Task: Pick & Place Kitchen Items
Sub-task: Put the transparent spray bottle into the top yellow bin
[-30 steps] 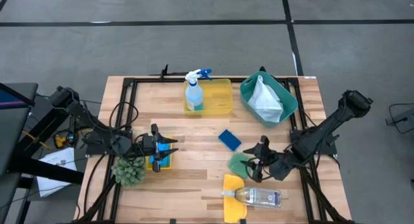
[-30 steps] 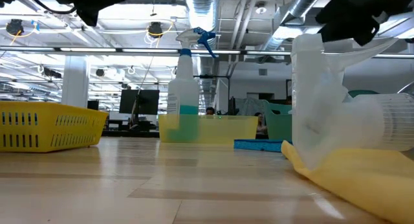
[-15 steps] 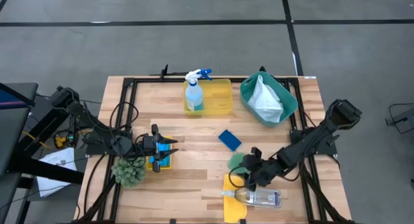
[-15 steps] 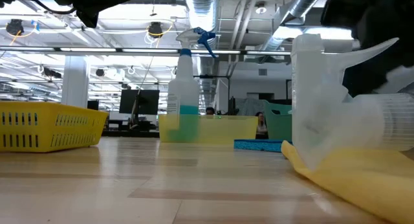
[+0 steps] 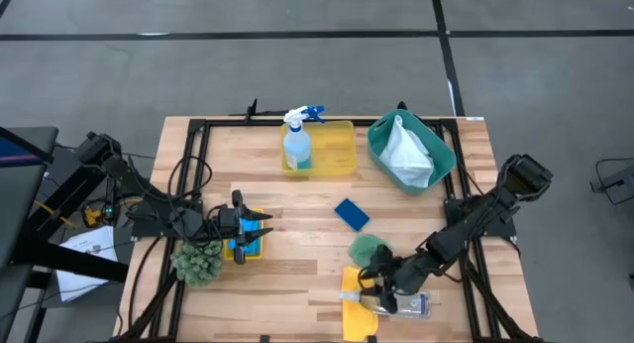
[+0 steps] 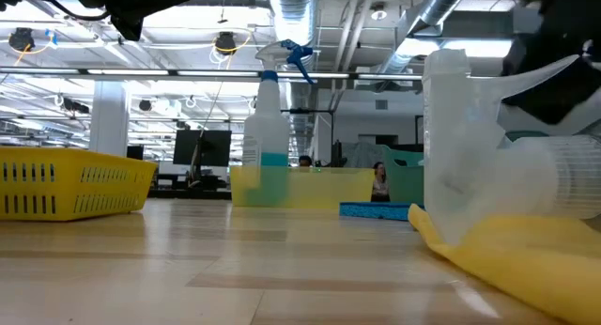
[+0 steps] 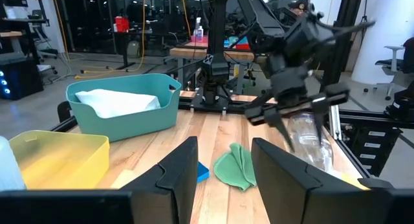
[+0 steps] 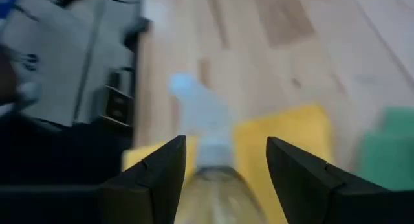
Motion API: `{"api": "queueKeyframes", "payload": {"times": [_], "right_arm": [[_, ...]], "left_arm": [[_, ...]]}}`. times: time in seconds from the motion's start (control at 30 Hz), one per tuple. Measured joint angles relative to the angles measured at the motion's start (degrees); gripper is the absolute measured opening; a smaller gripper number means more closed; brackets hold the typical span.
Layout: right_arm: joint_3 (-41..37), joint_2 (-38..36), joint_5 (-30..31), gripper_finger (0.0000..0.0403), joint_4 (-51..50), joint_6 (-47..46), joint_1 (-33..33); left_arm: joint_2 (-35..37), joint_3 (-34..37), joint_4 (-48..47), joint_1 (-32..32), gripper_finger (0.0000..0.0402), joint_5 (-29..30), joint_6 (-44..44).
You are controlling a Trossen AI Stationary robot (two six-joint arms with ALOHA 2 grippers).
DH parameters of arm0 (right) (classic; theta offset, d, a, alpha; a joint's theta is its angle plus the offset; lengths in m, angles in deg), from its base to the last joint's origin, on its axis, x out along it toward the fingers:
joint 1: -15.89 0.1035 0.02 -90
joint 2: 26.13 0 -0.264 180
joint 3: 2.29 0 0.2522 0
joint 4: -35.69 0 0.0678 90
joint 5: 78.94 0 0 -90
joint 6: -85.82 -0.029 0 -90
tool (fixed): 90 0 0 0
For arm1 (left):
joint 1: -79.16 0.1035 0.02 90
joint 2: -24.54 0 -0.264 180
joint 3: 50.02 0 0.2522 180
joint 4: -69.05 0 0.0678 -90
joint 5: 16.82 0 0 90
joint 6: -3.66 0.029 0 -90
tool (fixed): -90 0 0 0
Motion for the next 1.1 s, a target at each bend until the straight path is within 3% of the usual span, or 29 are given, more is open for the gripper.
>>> {"api": "queueKeyframes", "payload": {"times": [0.37,0.63,0.97,1.1], "right_arm": [[0.0,2.05,2.49,0.0197,7.66,4.41,1.04],[5.31,8.67,-0.69,0.0167,8.42,8.43,1.0],[10.92,9.91,-0.19,0.016,-2.33,6.75,1.0],[14.28,9.69,1.6,0.016,-11.59,6.7,1.21]], "left_arm": [[0.0,0.01,0.0,0.0,0.014,-0.03,-0.42],[0.0,0.02,0.04,0.0,0.014,-0.04,-1.09],[0.0,0.01,0.09,0.0,0.014,-0.04,-1.54],[0.0,0.01,0.09,0.0,0.014,-0.04,-2.41]]}}
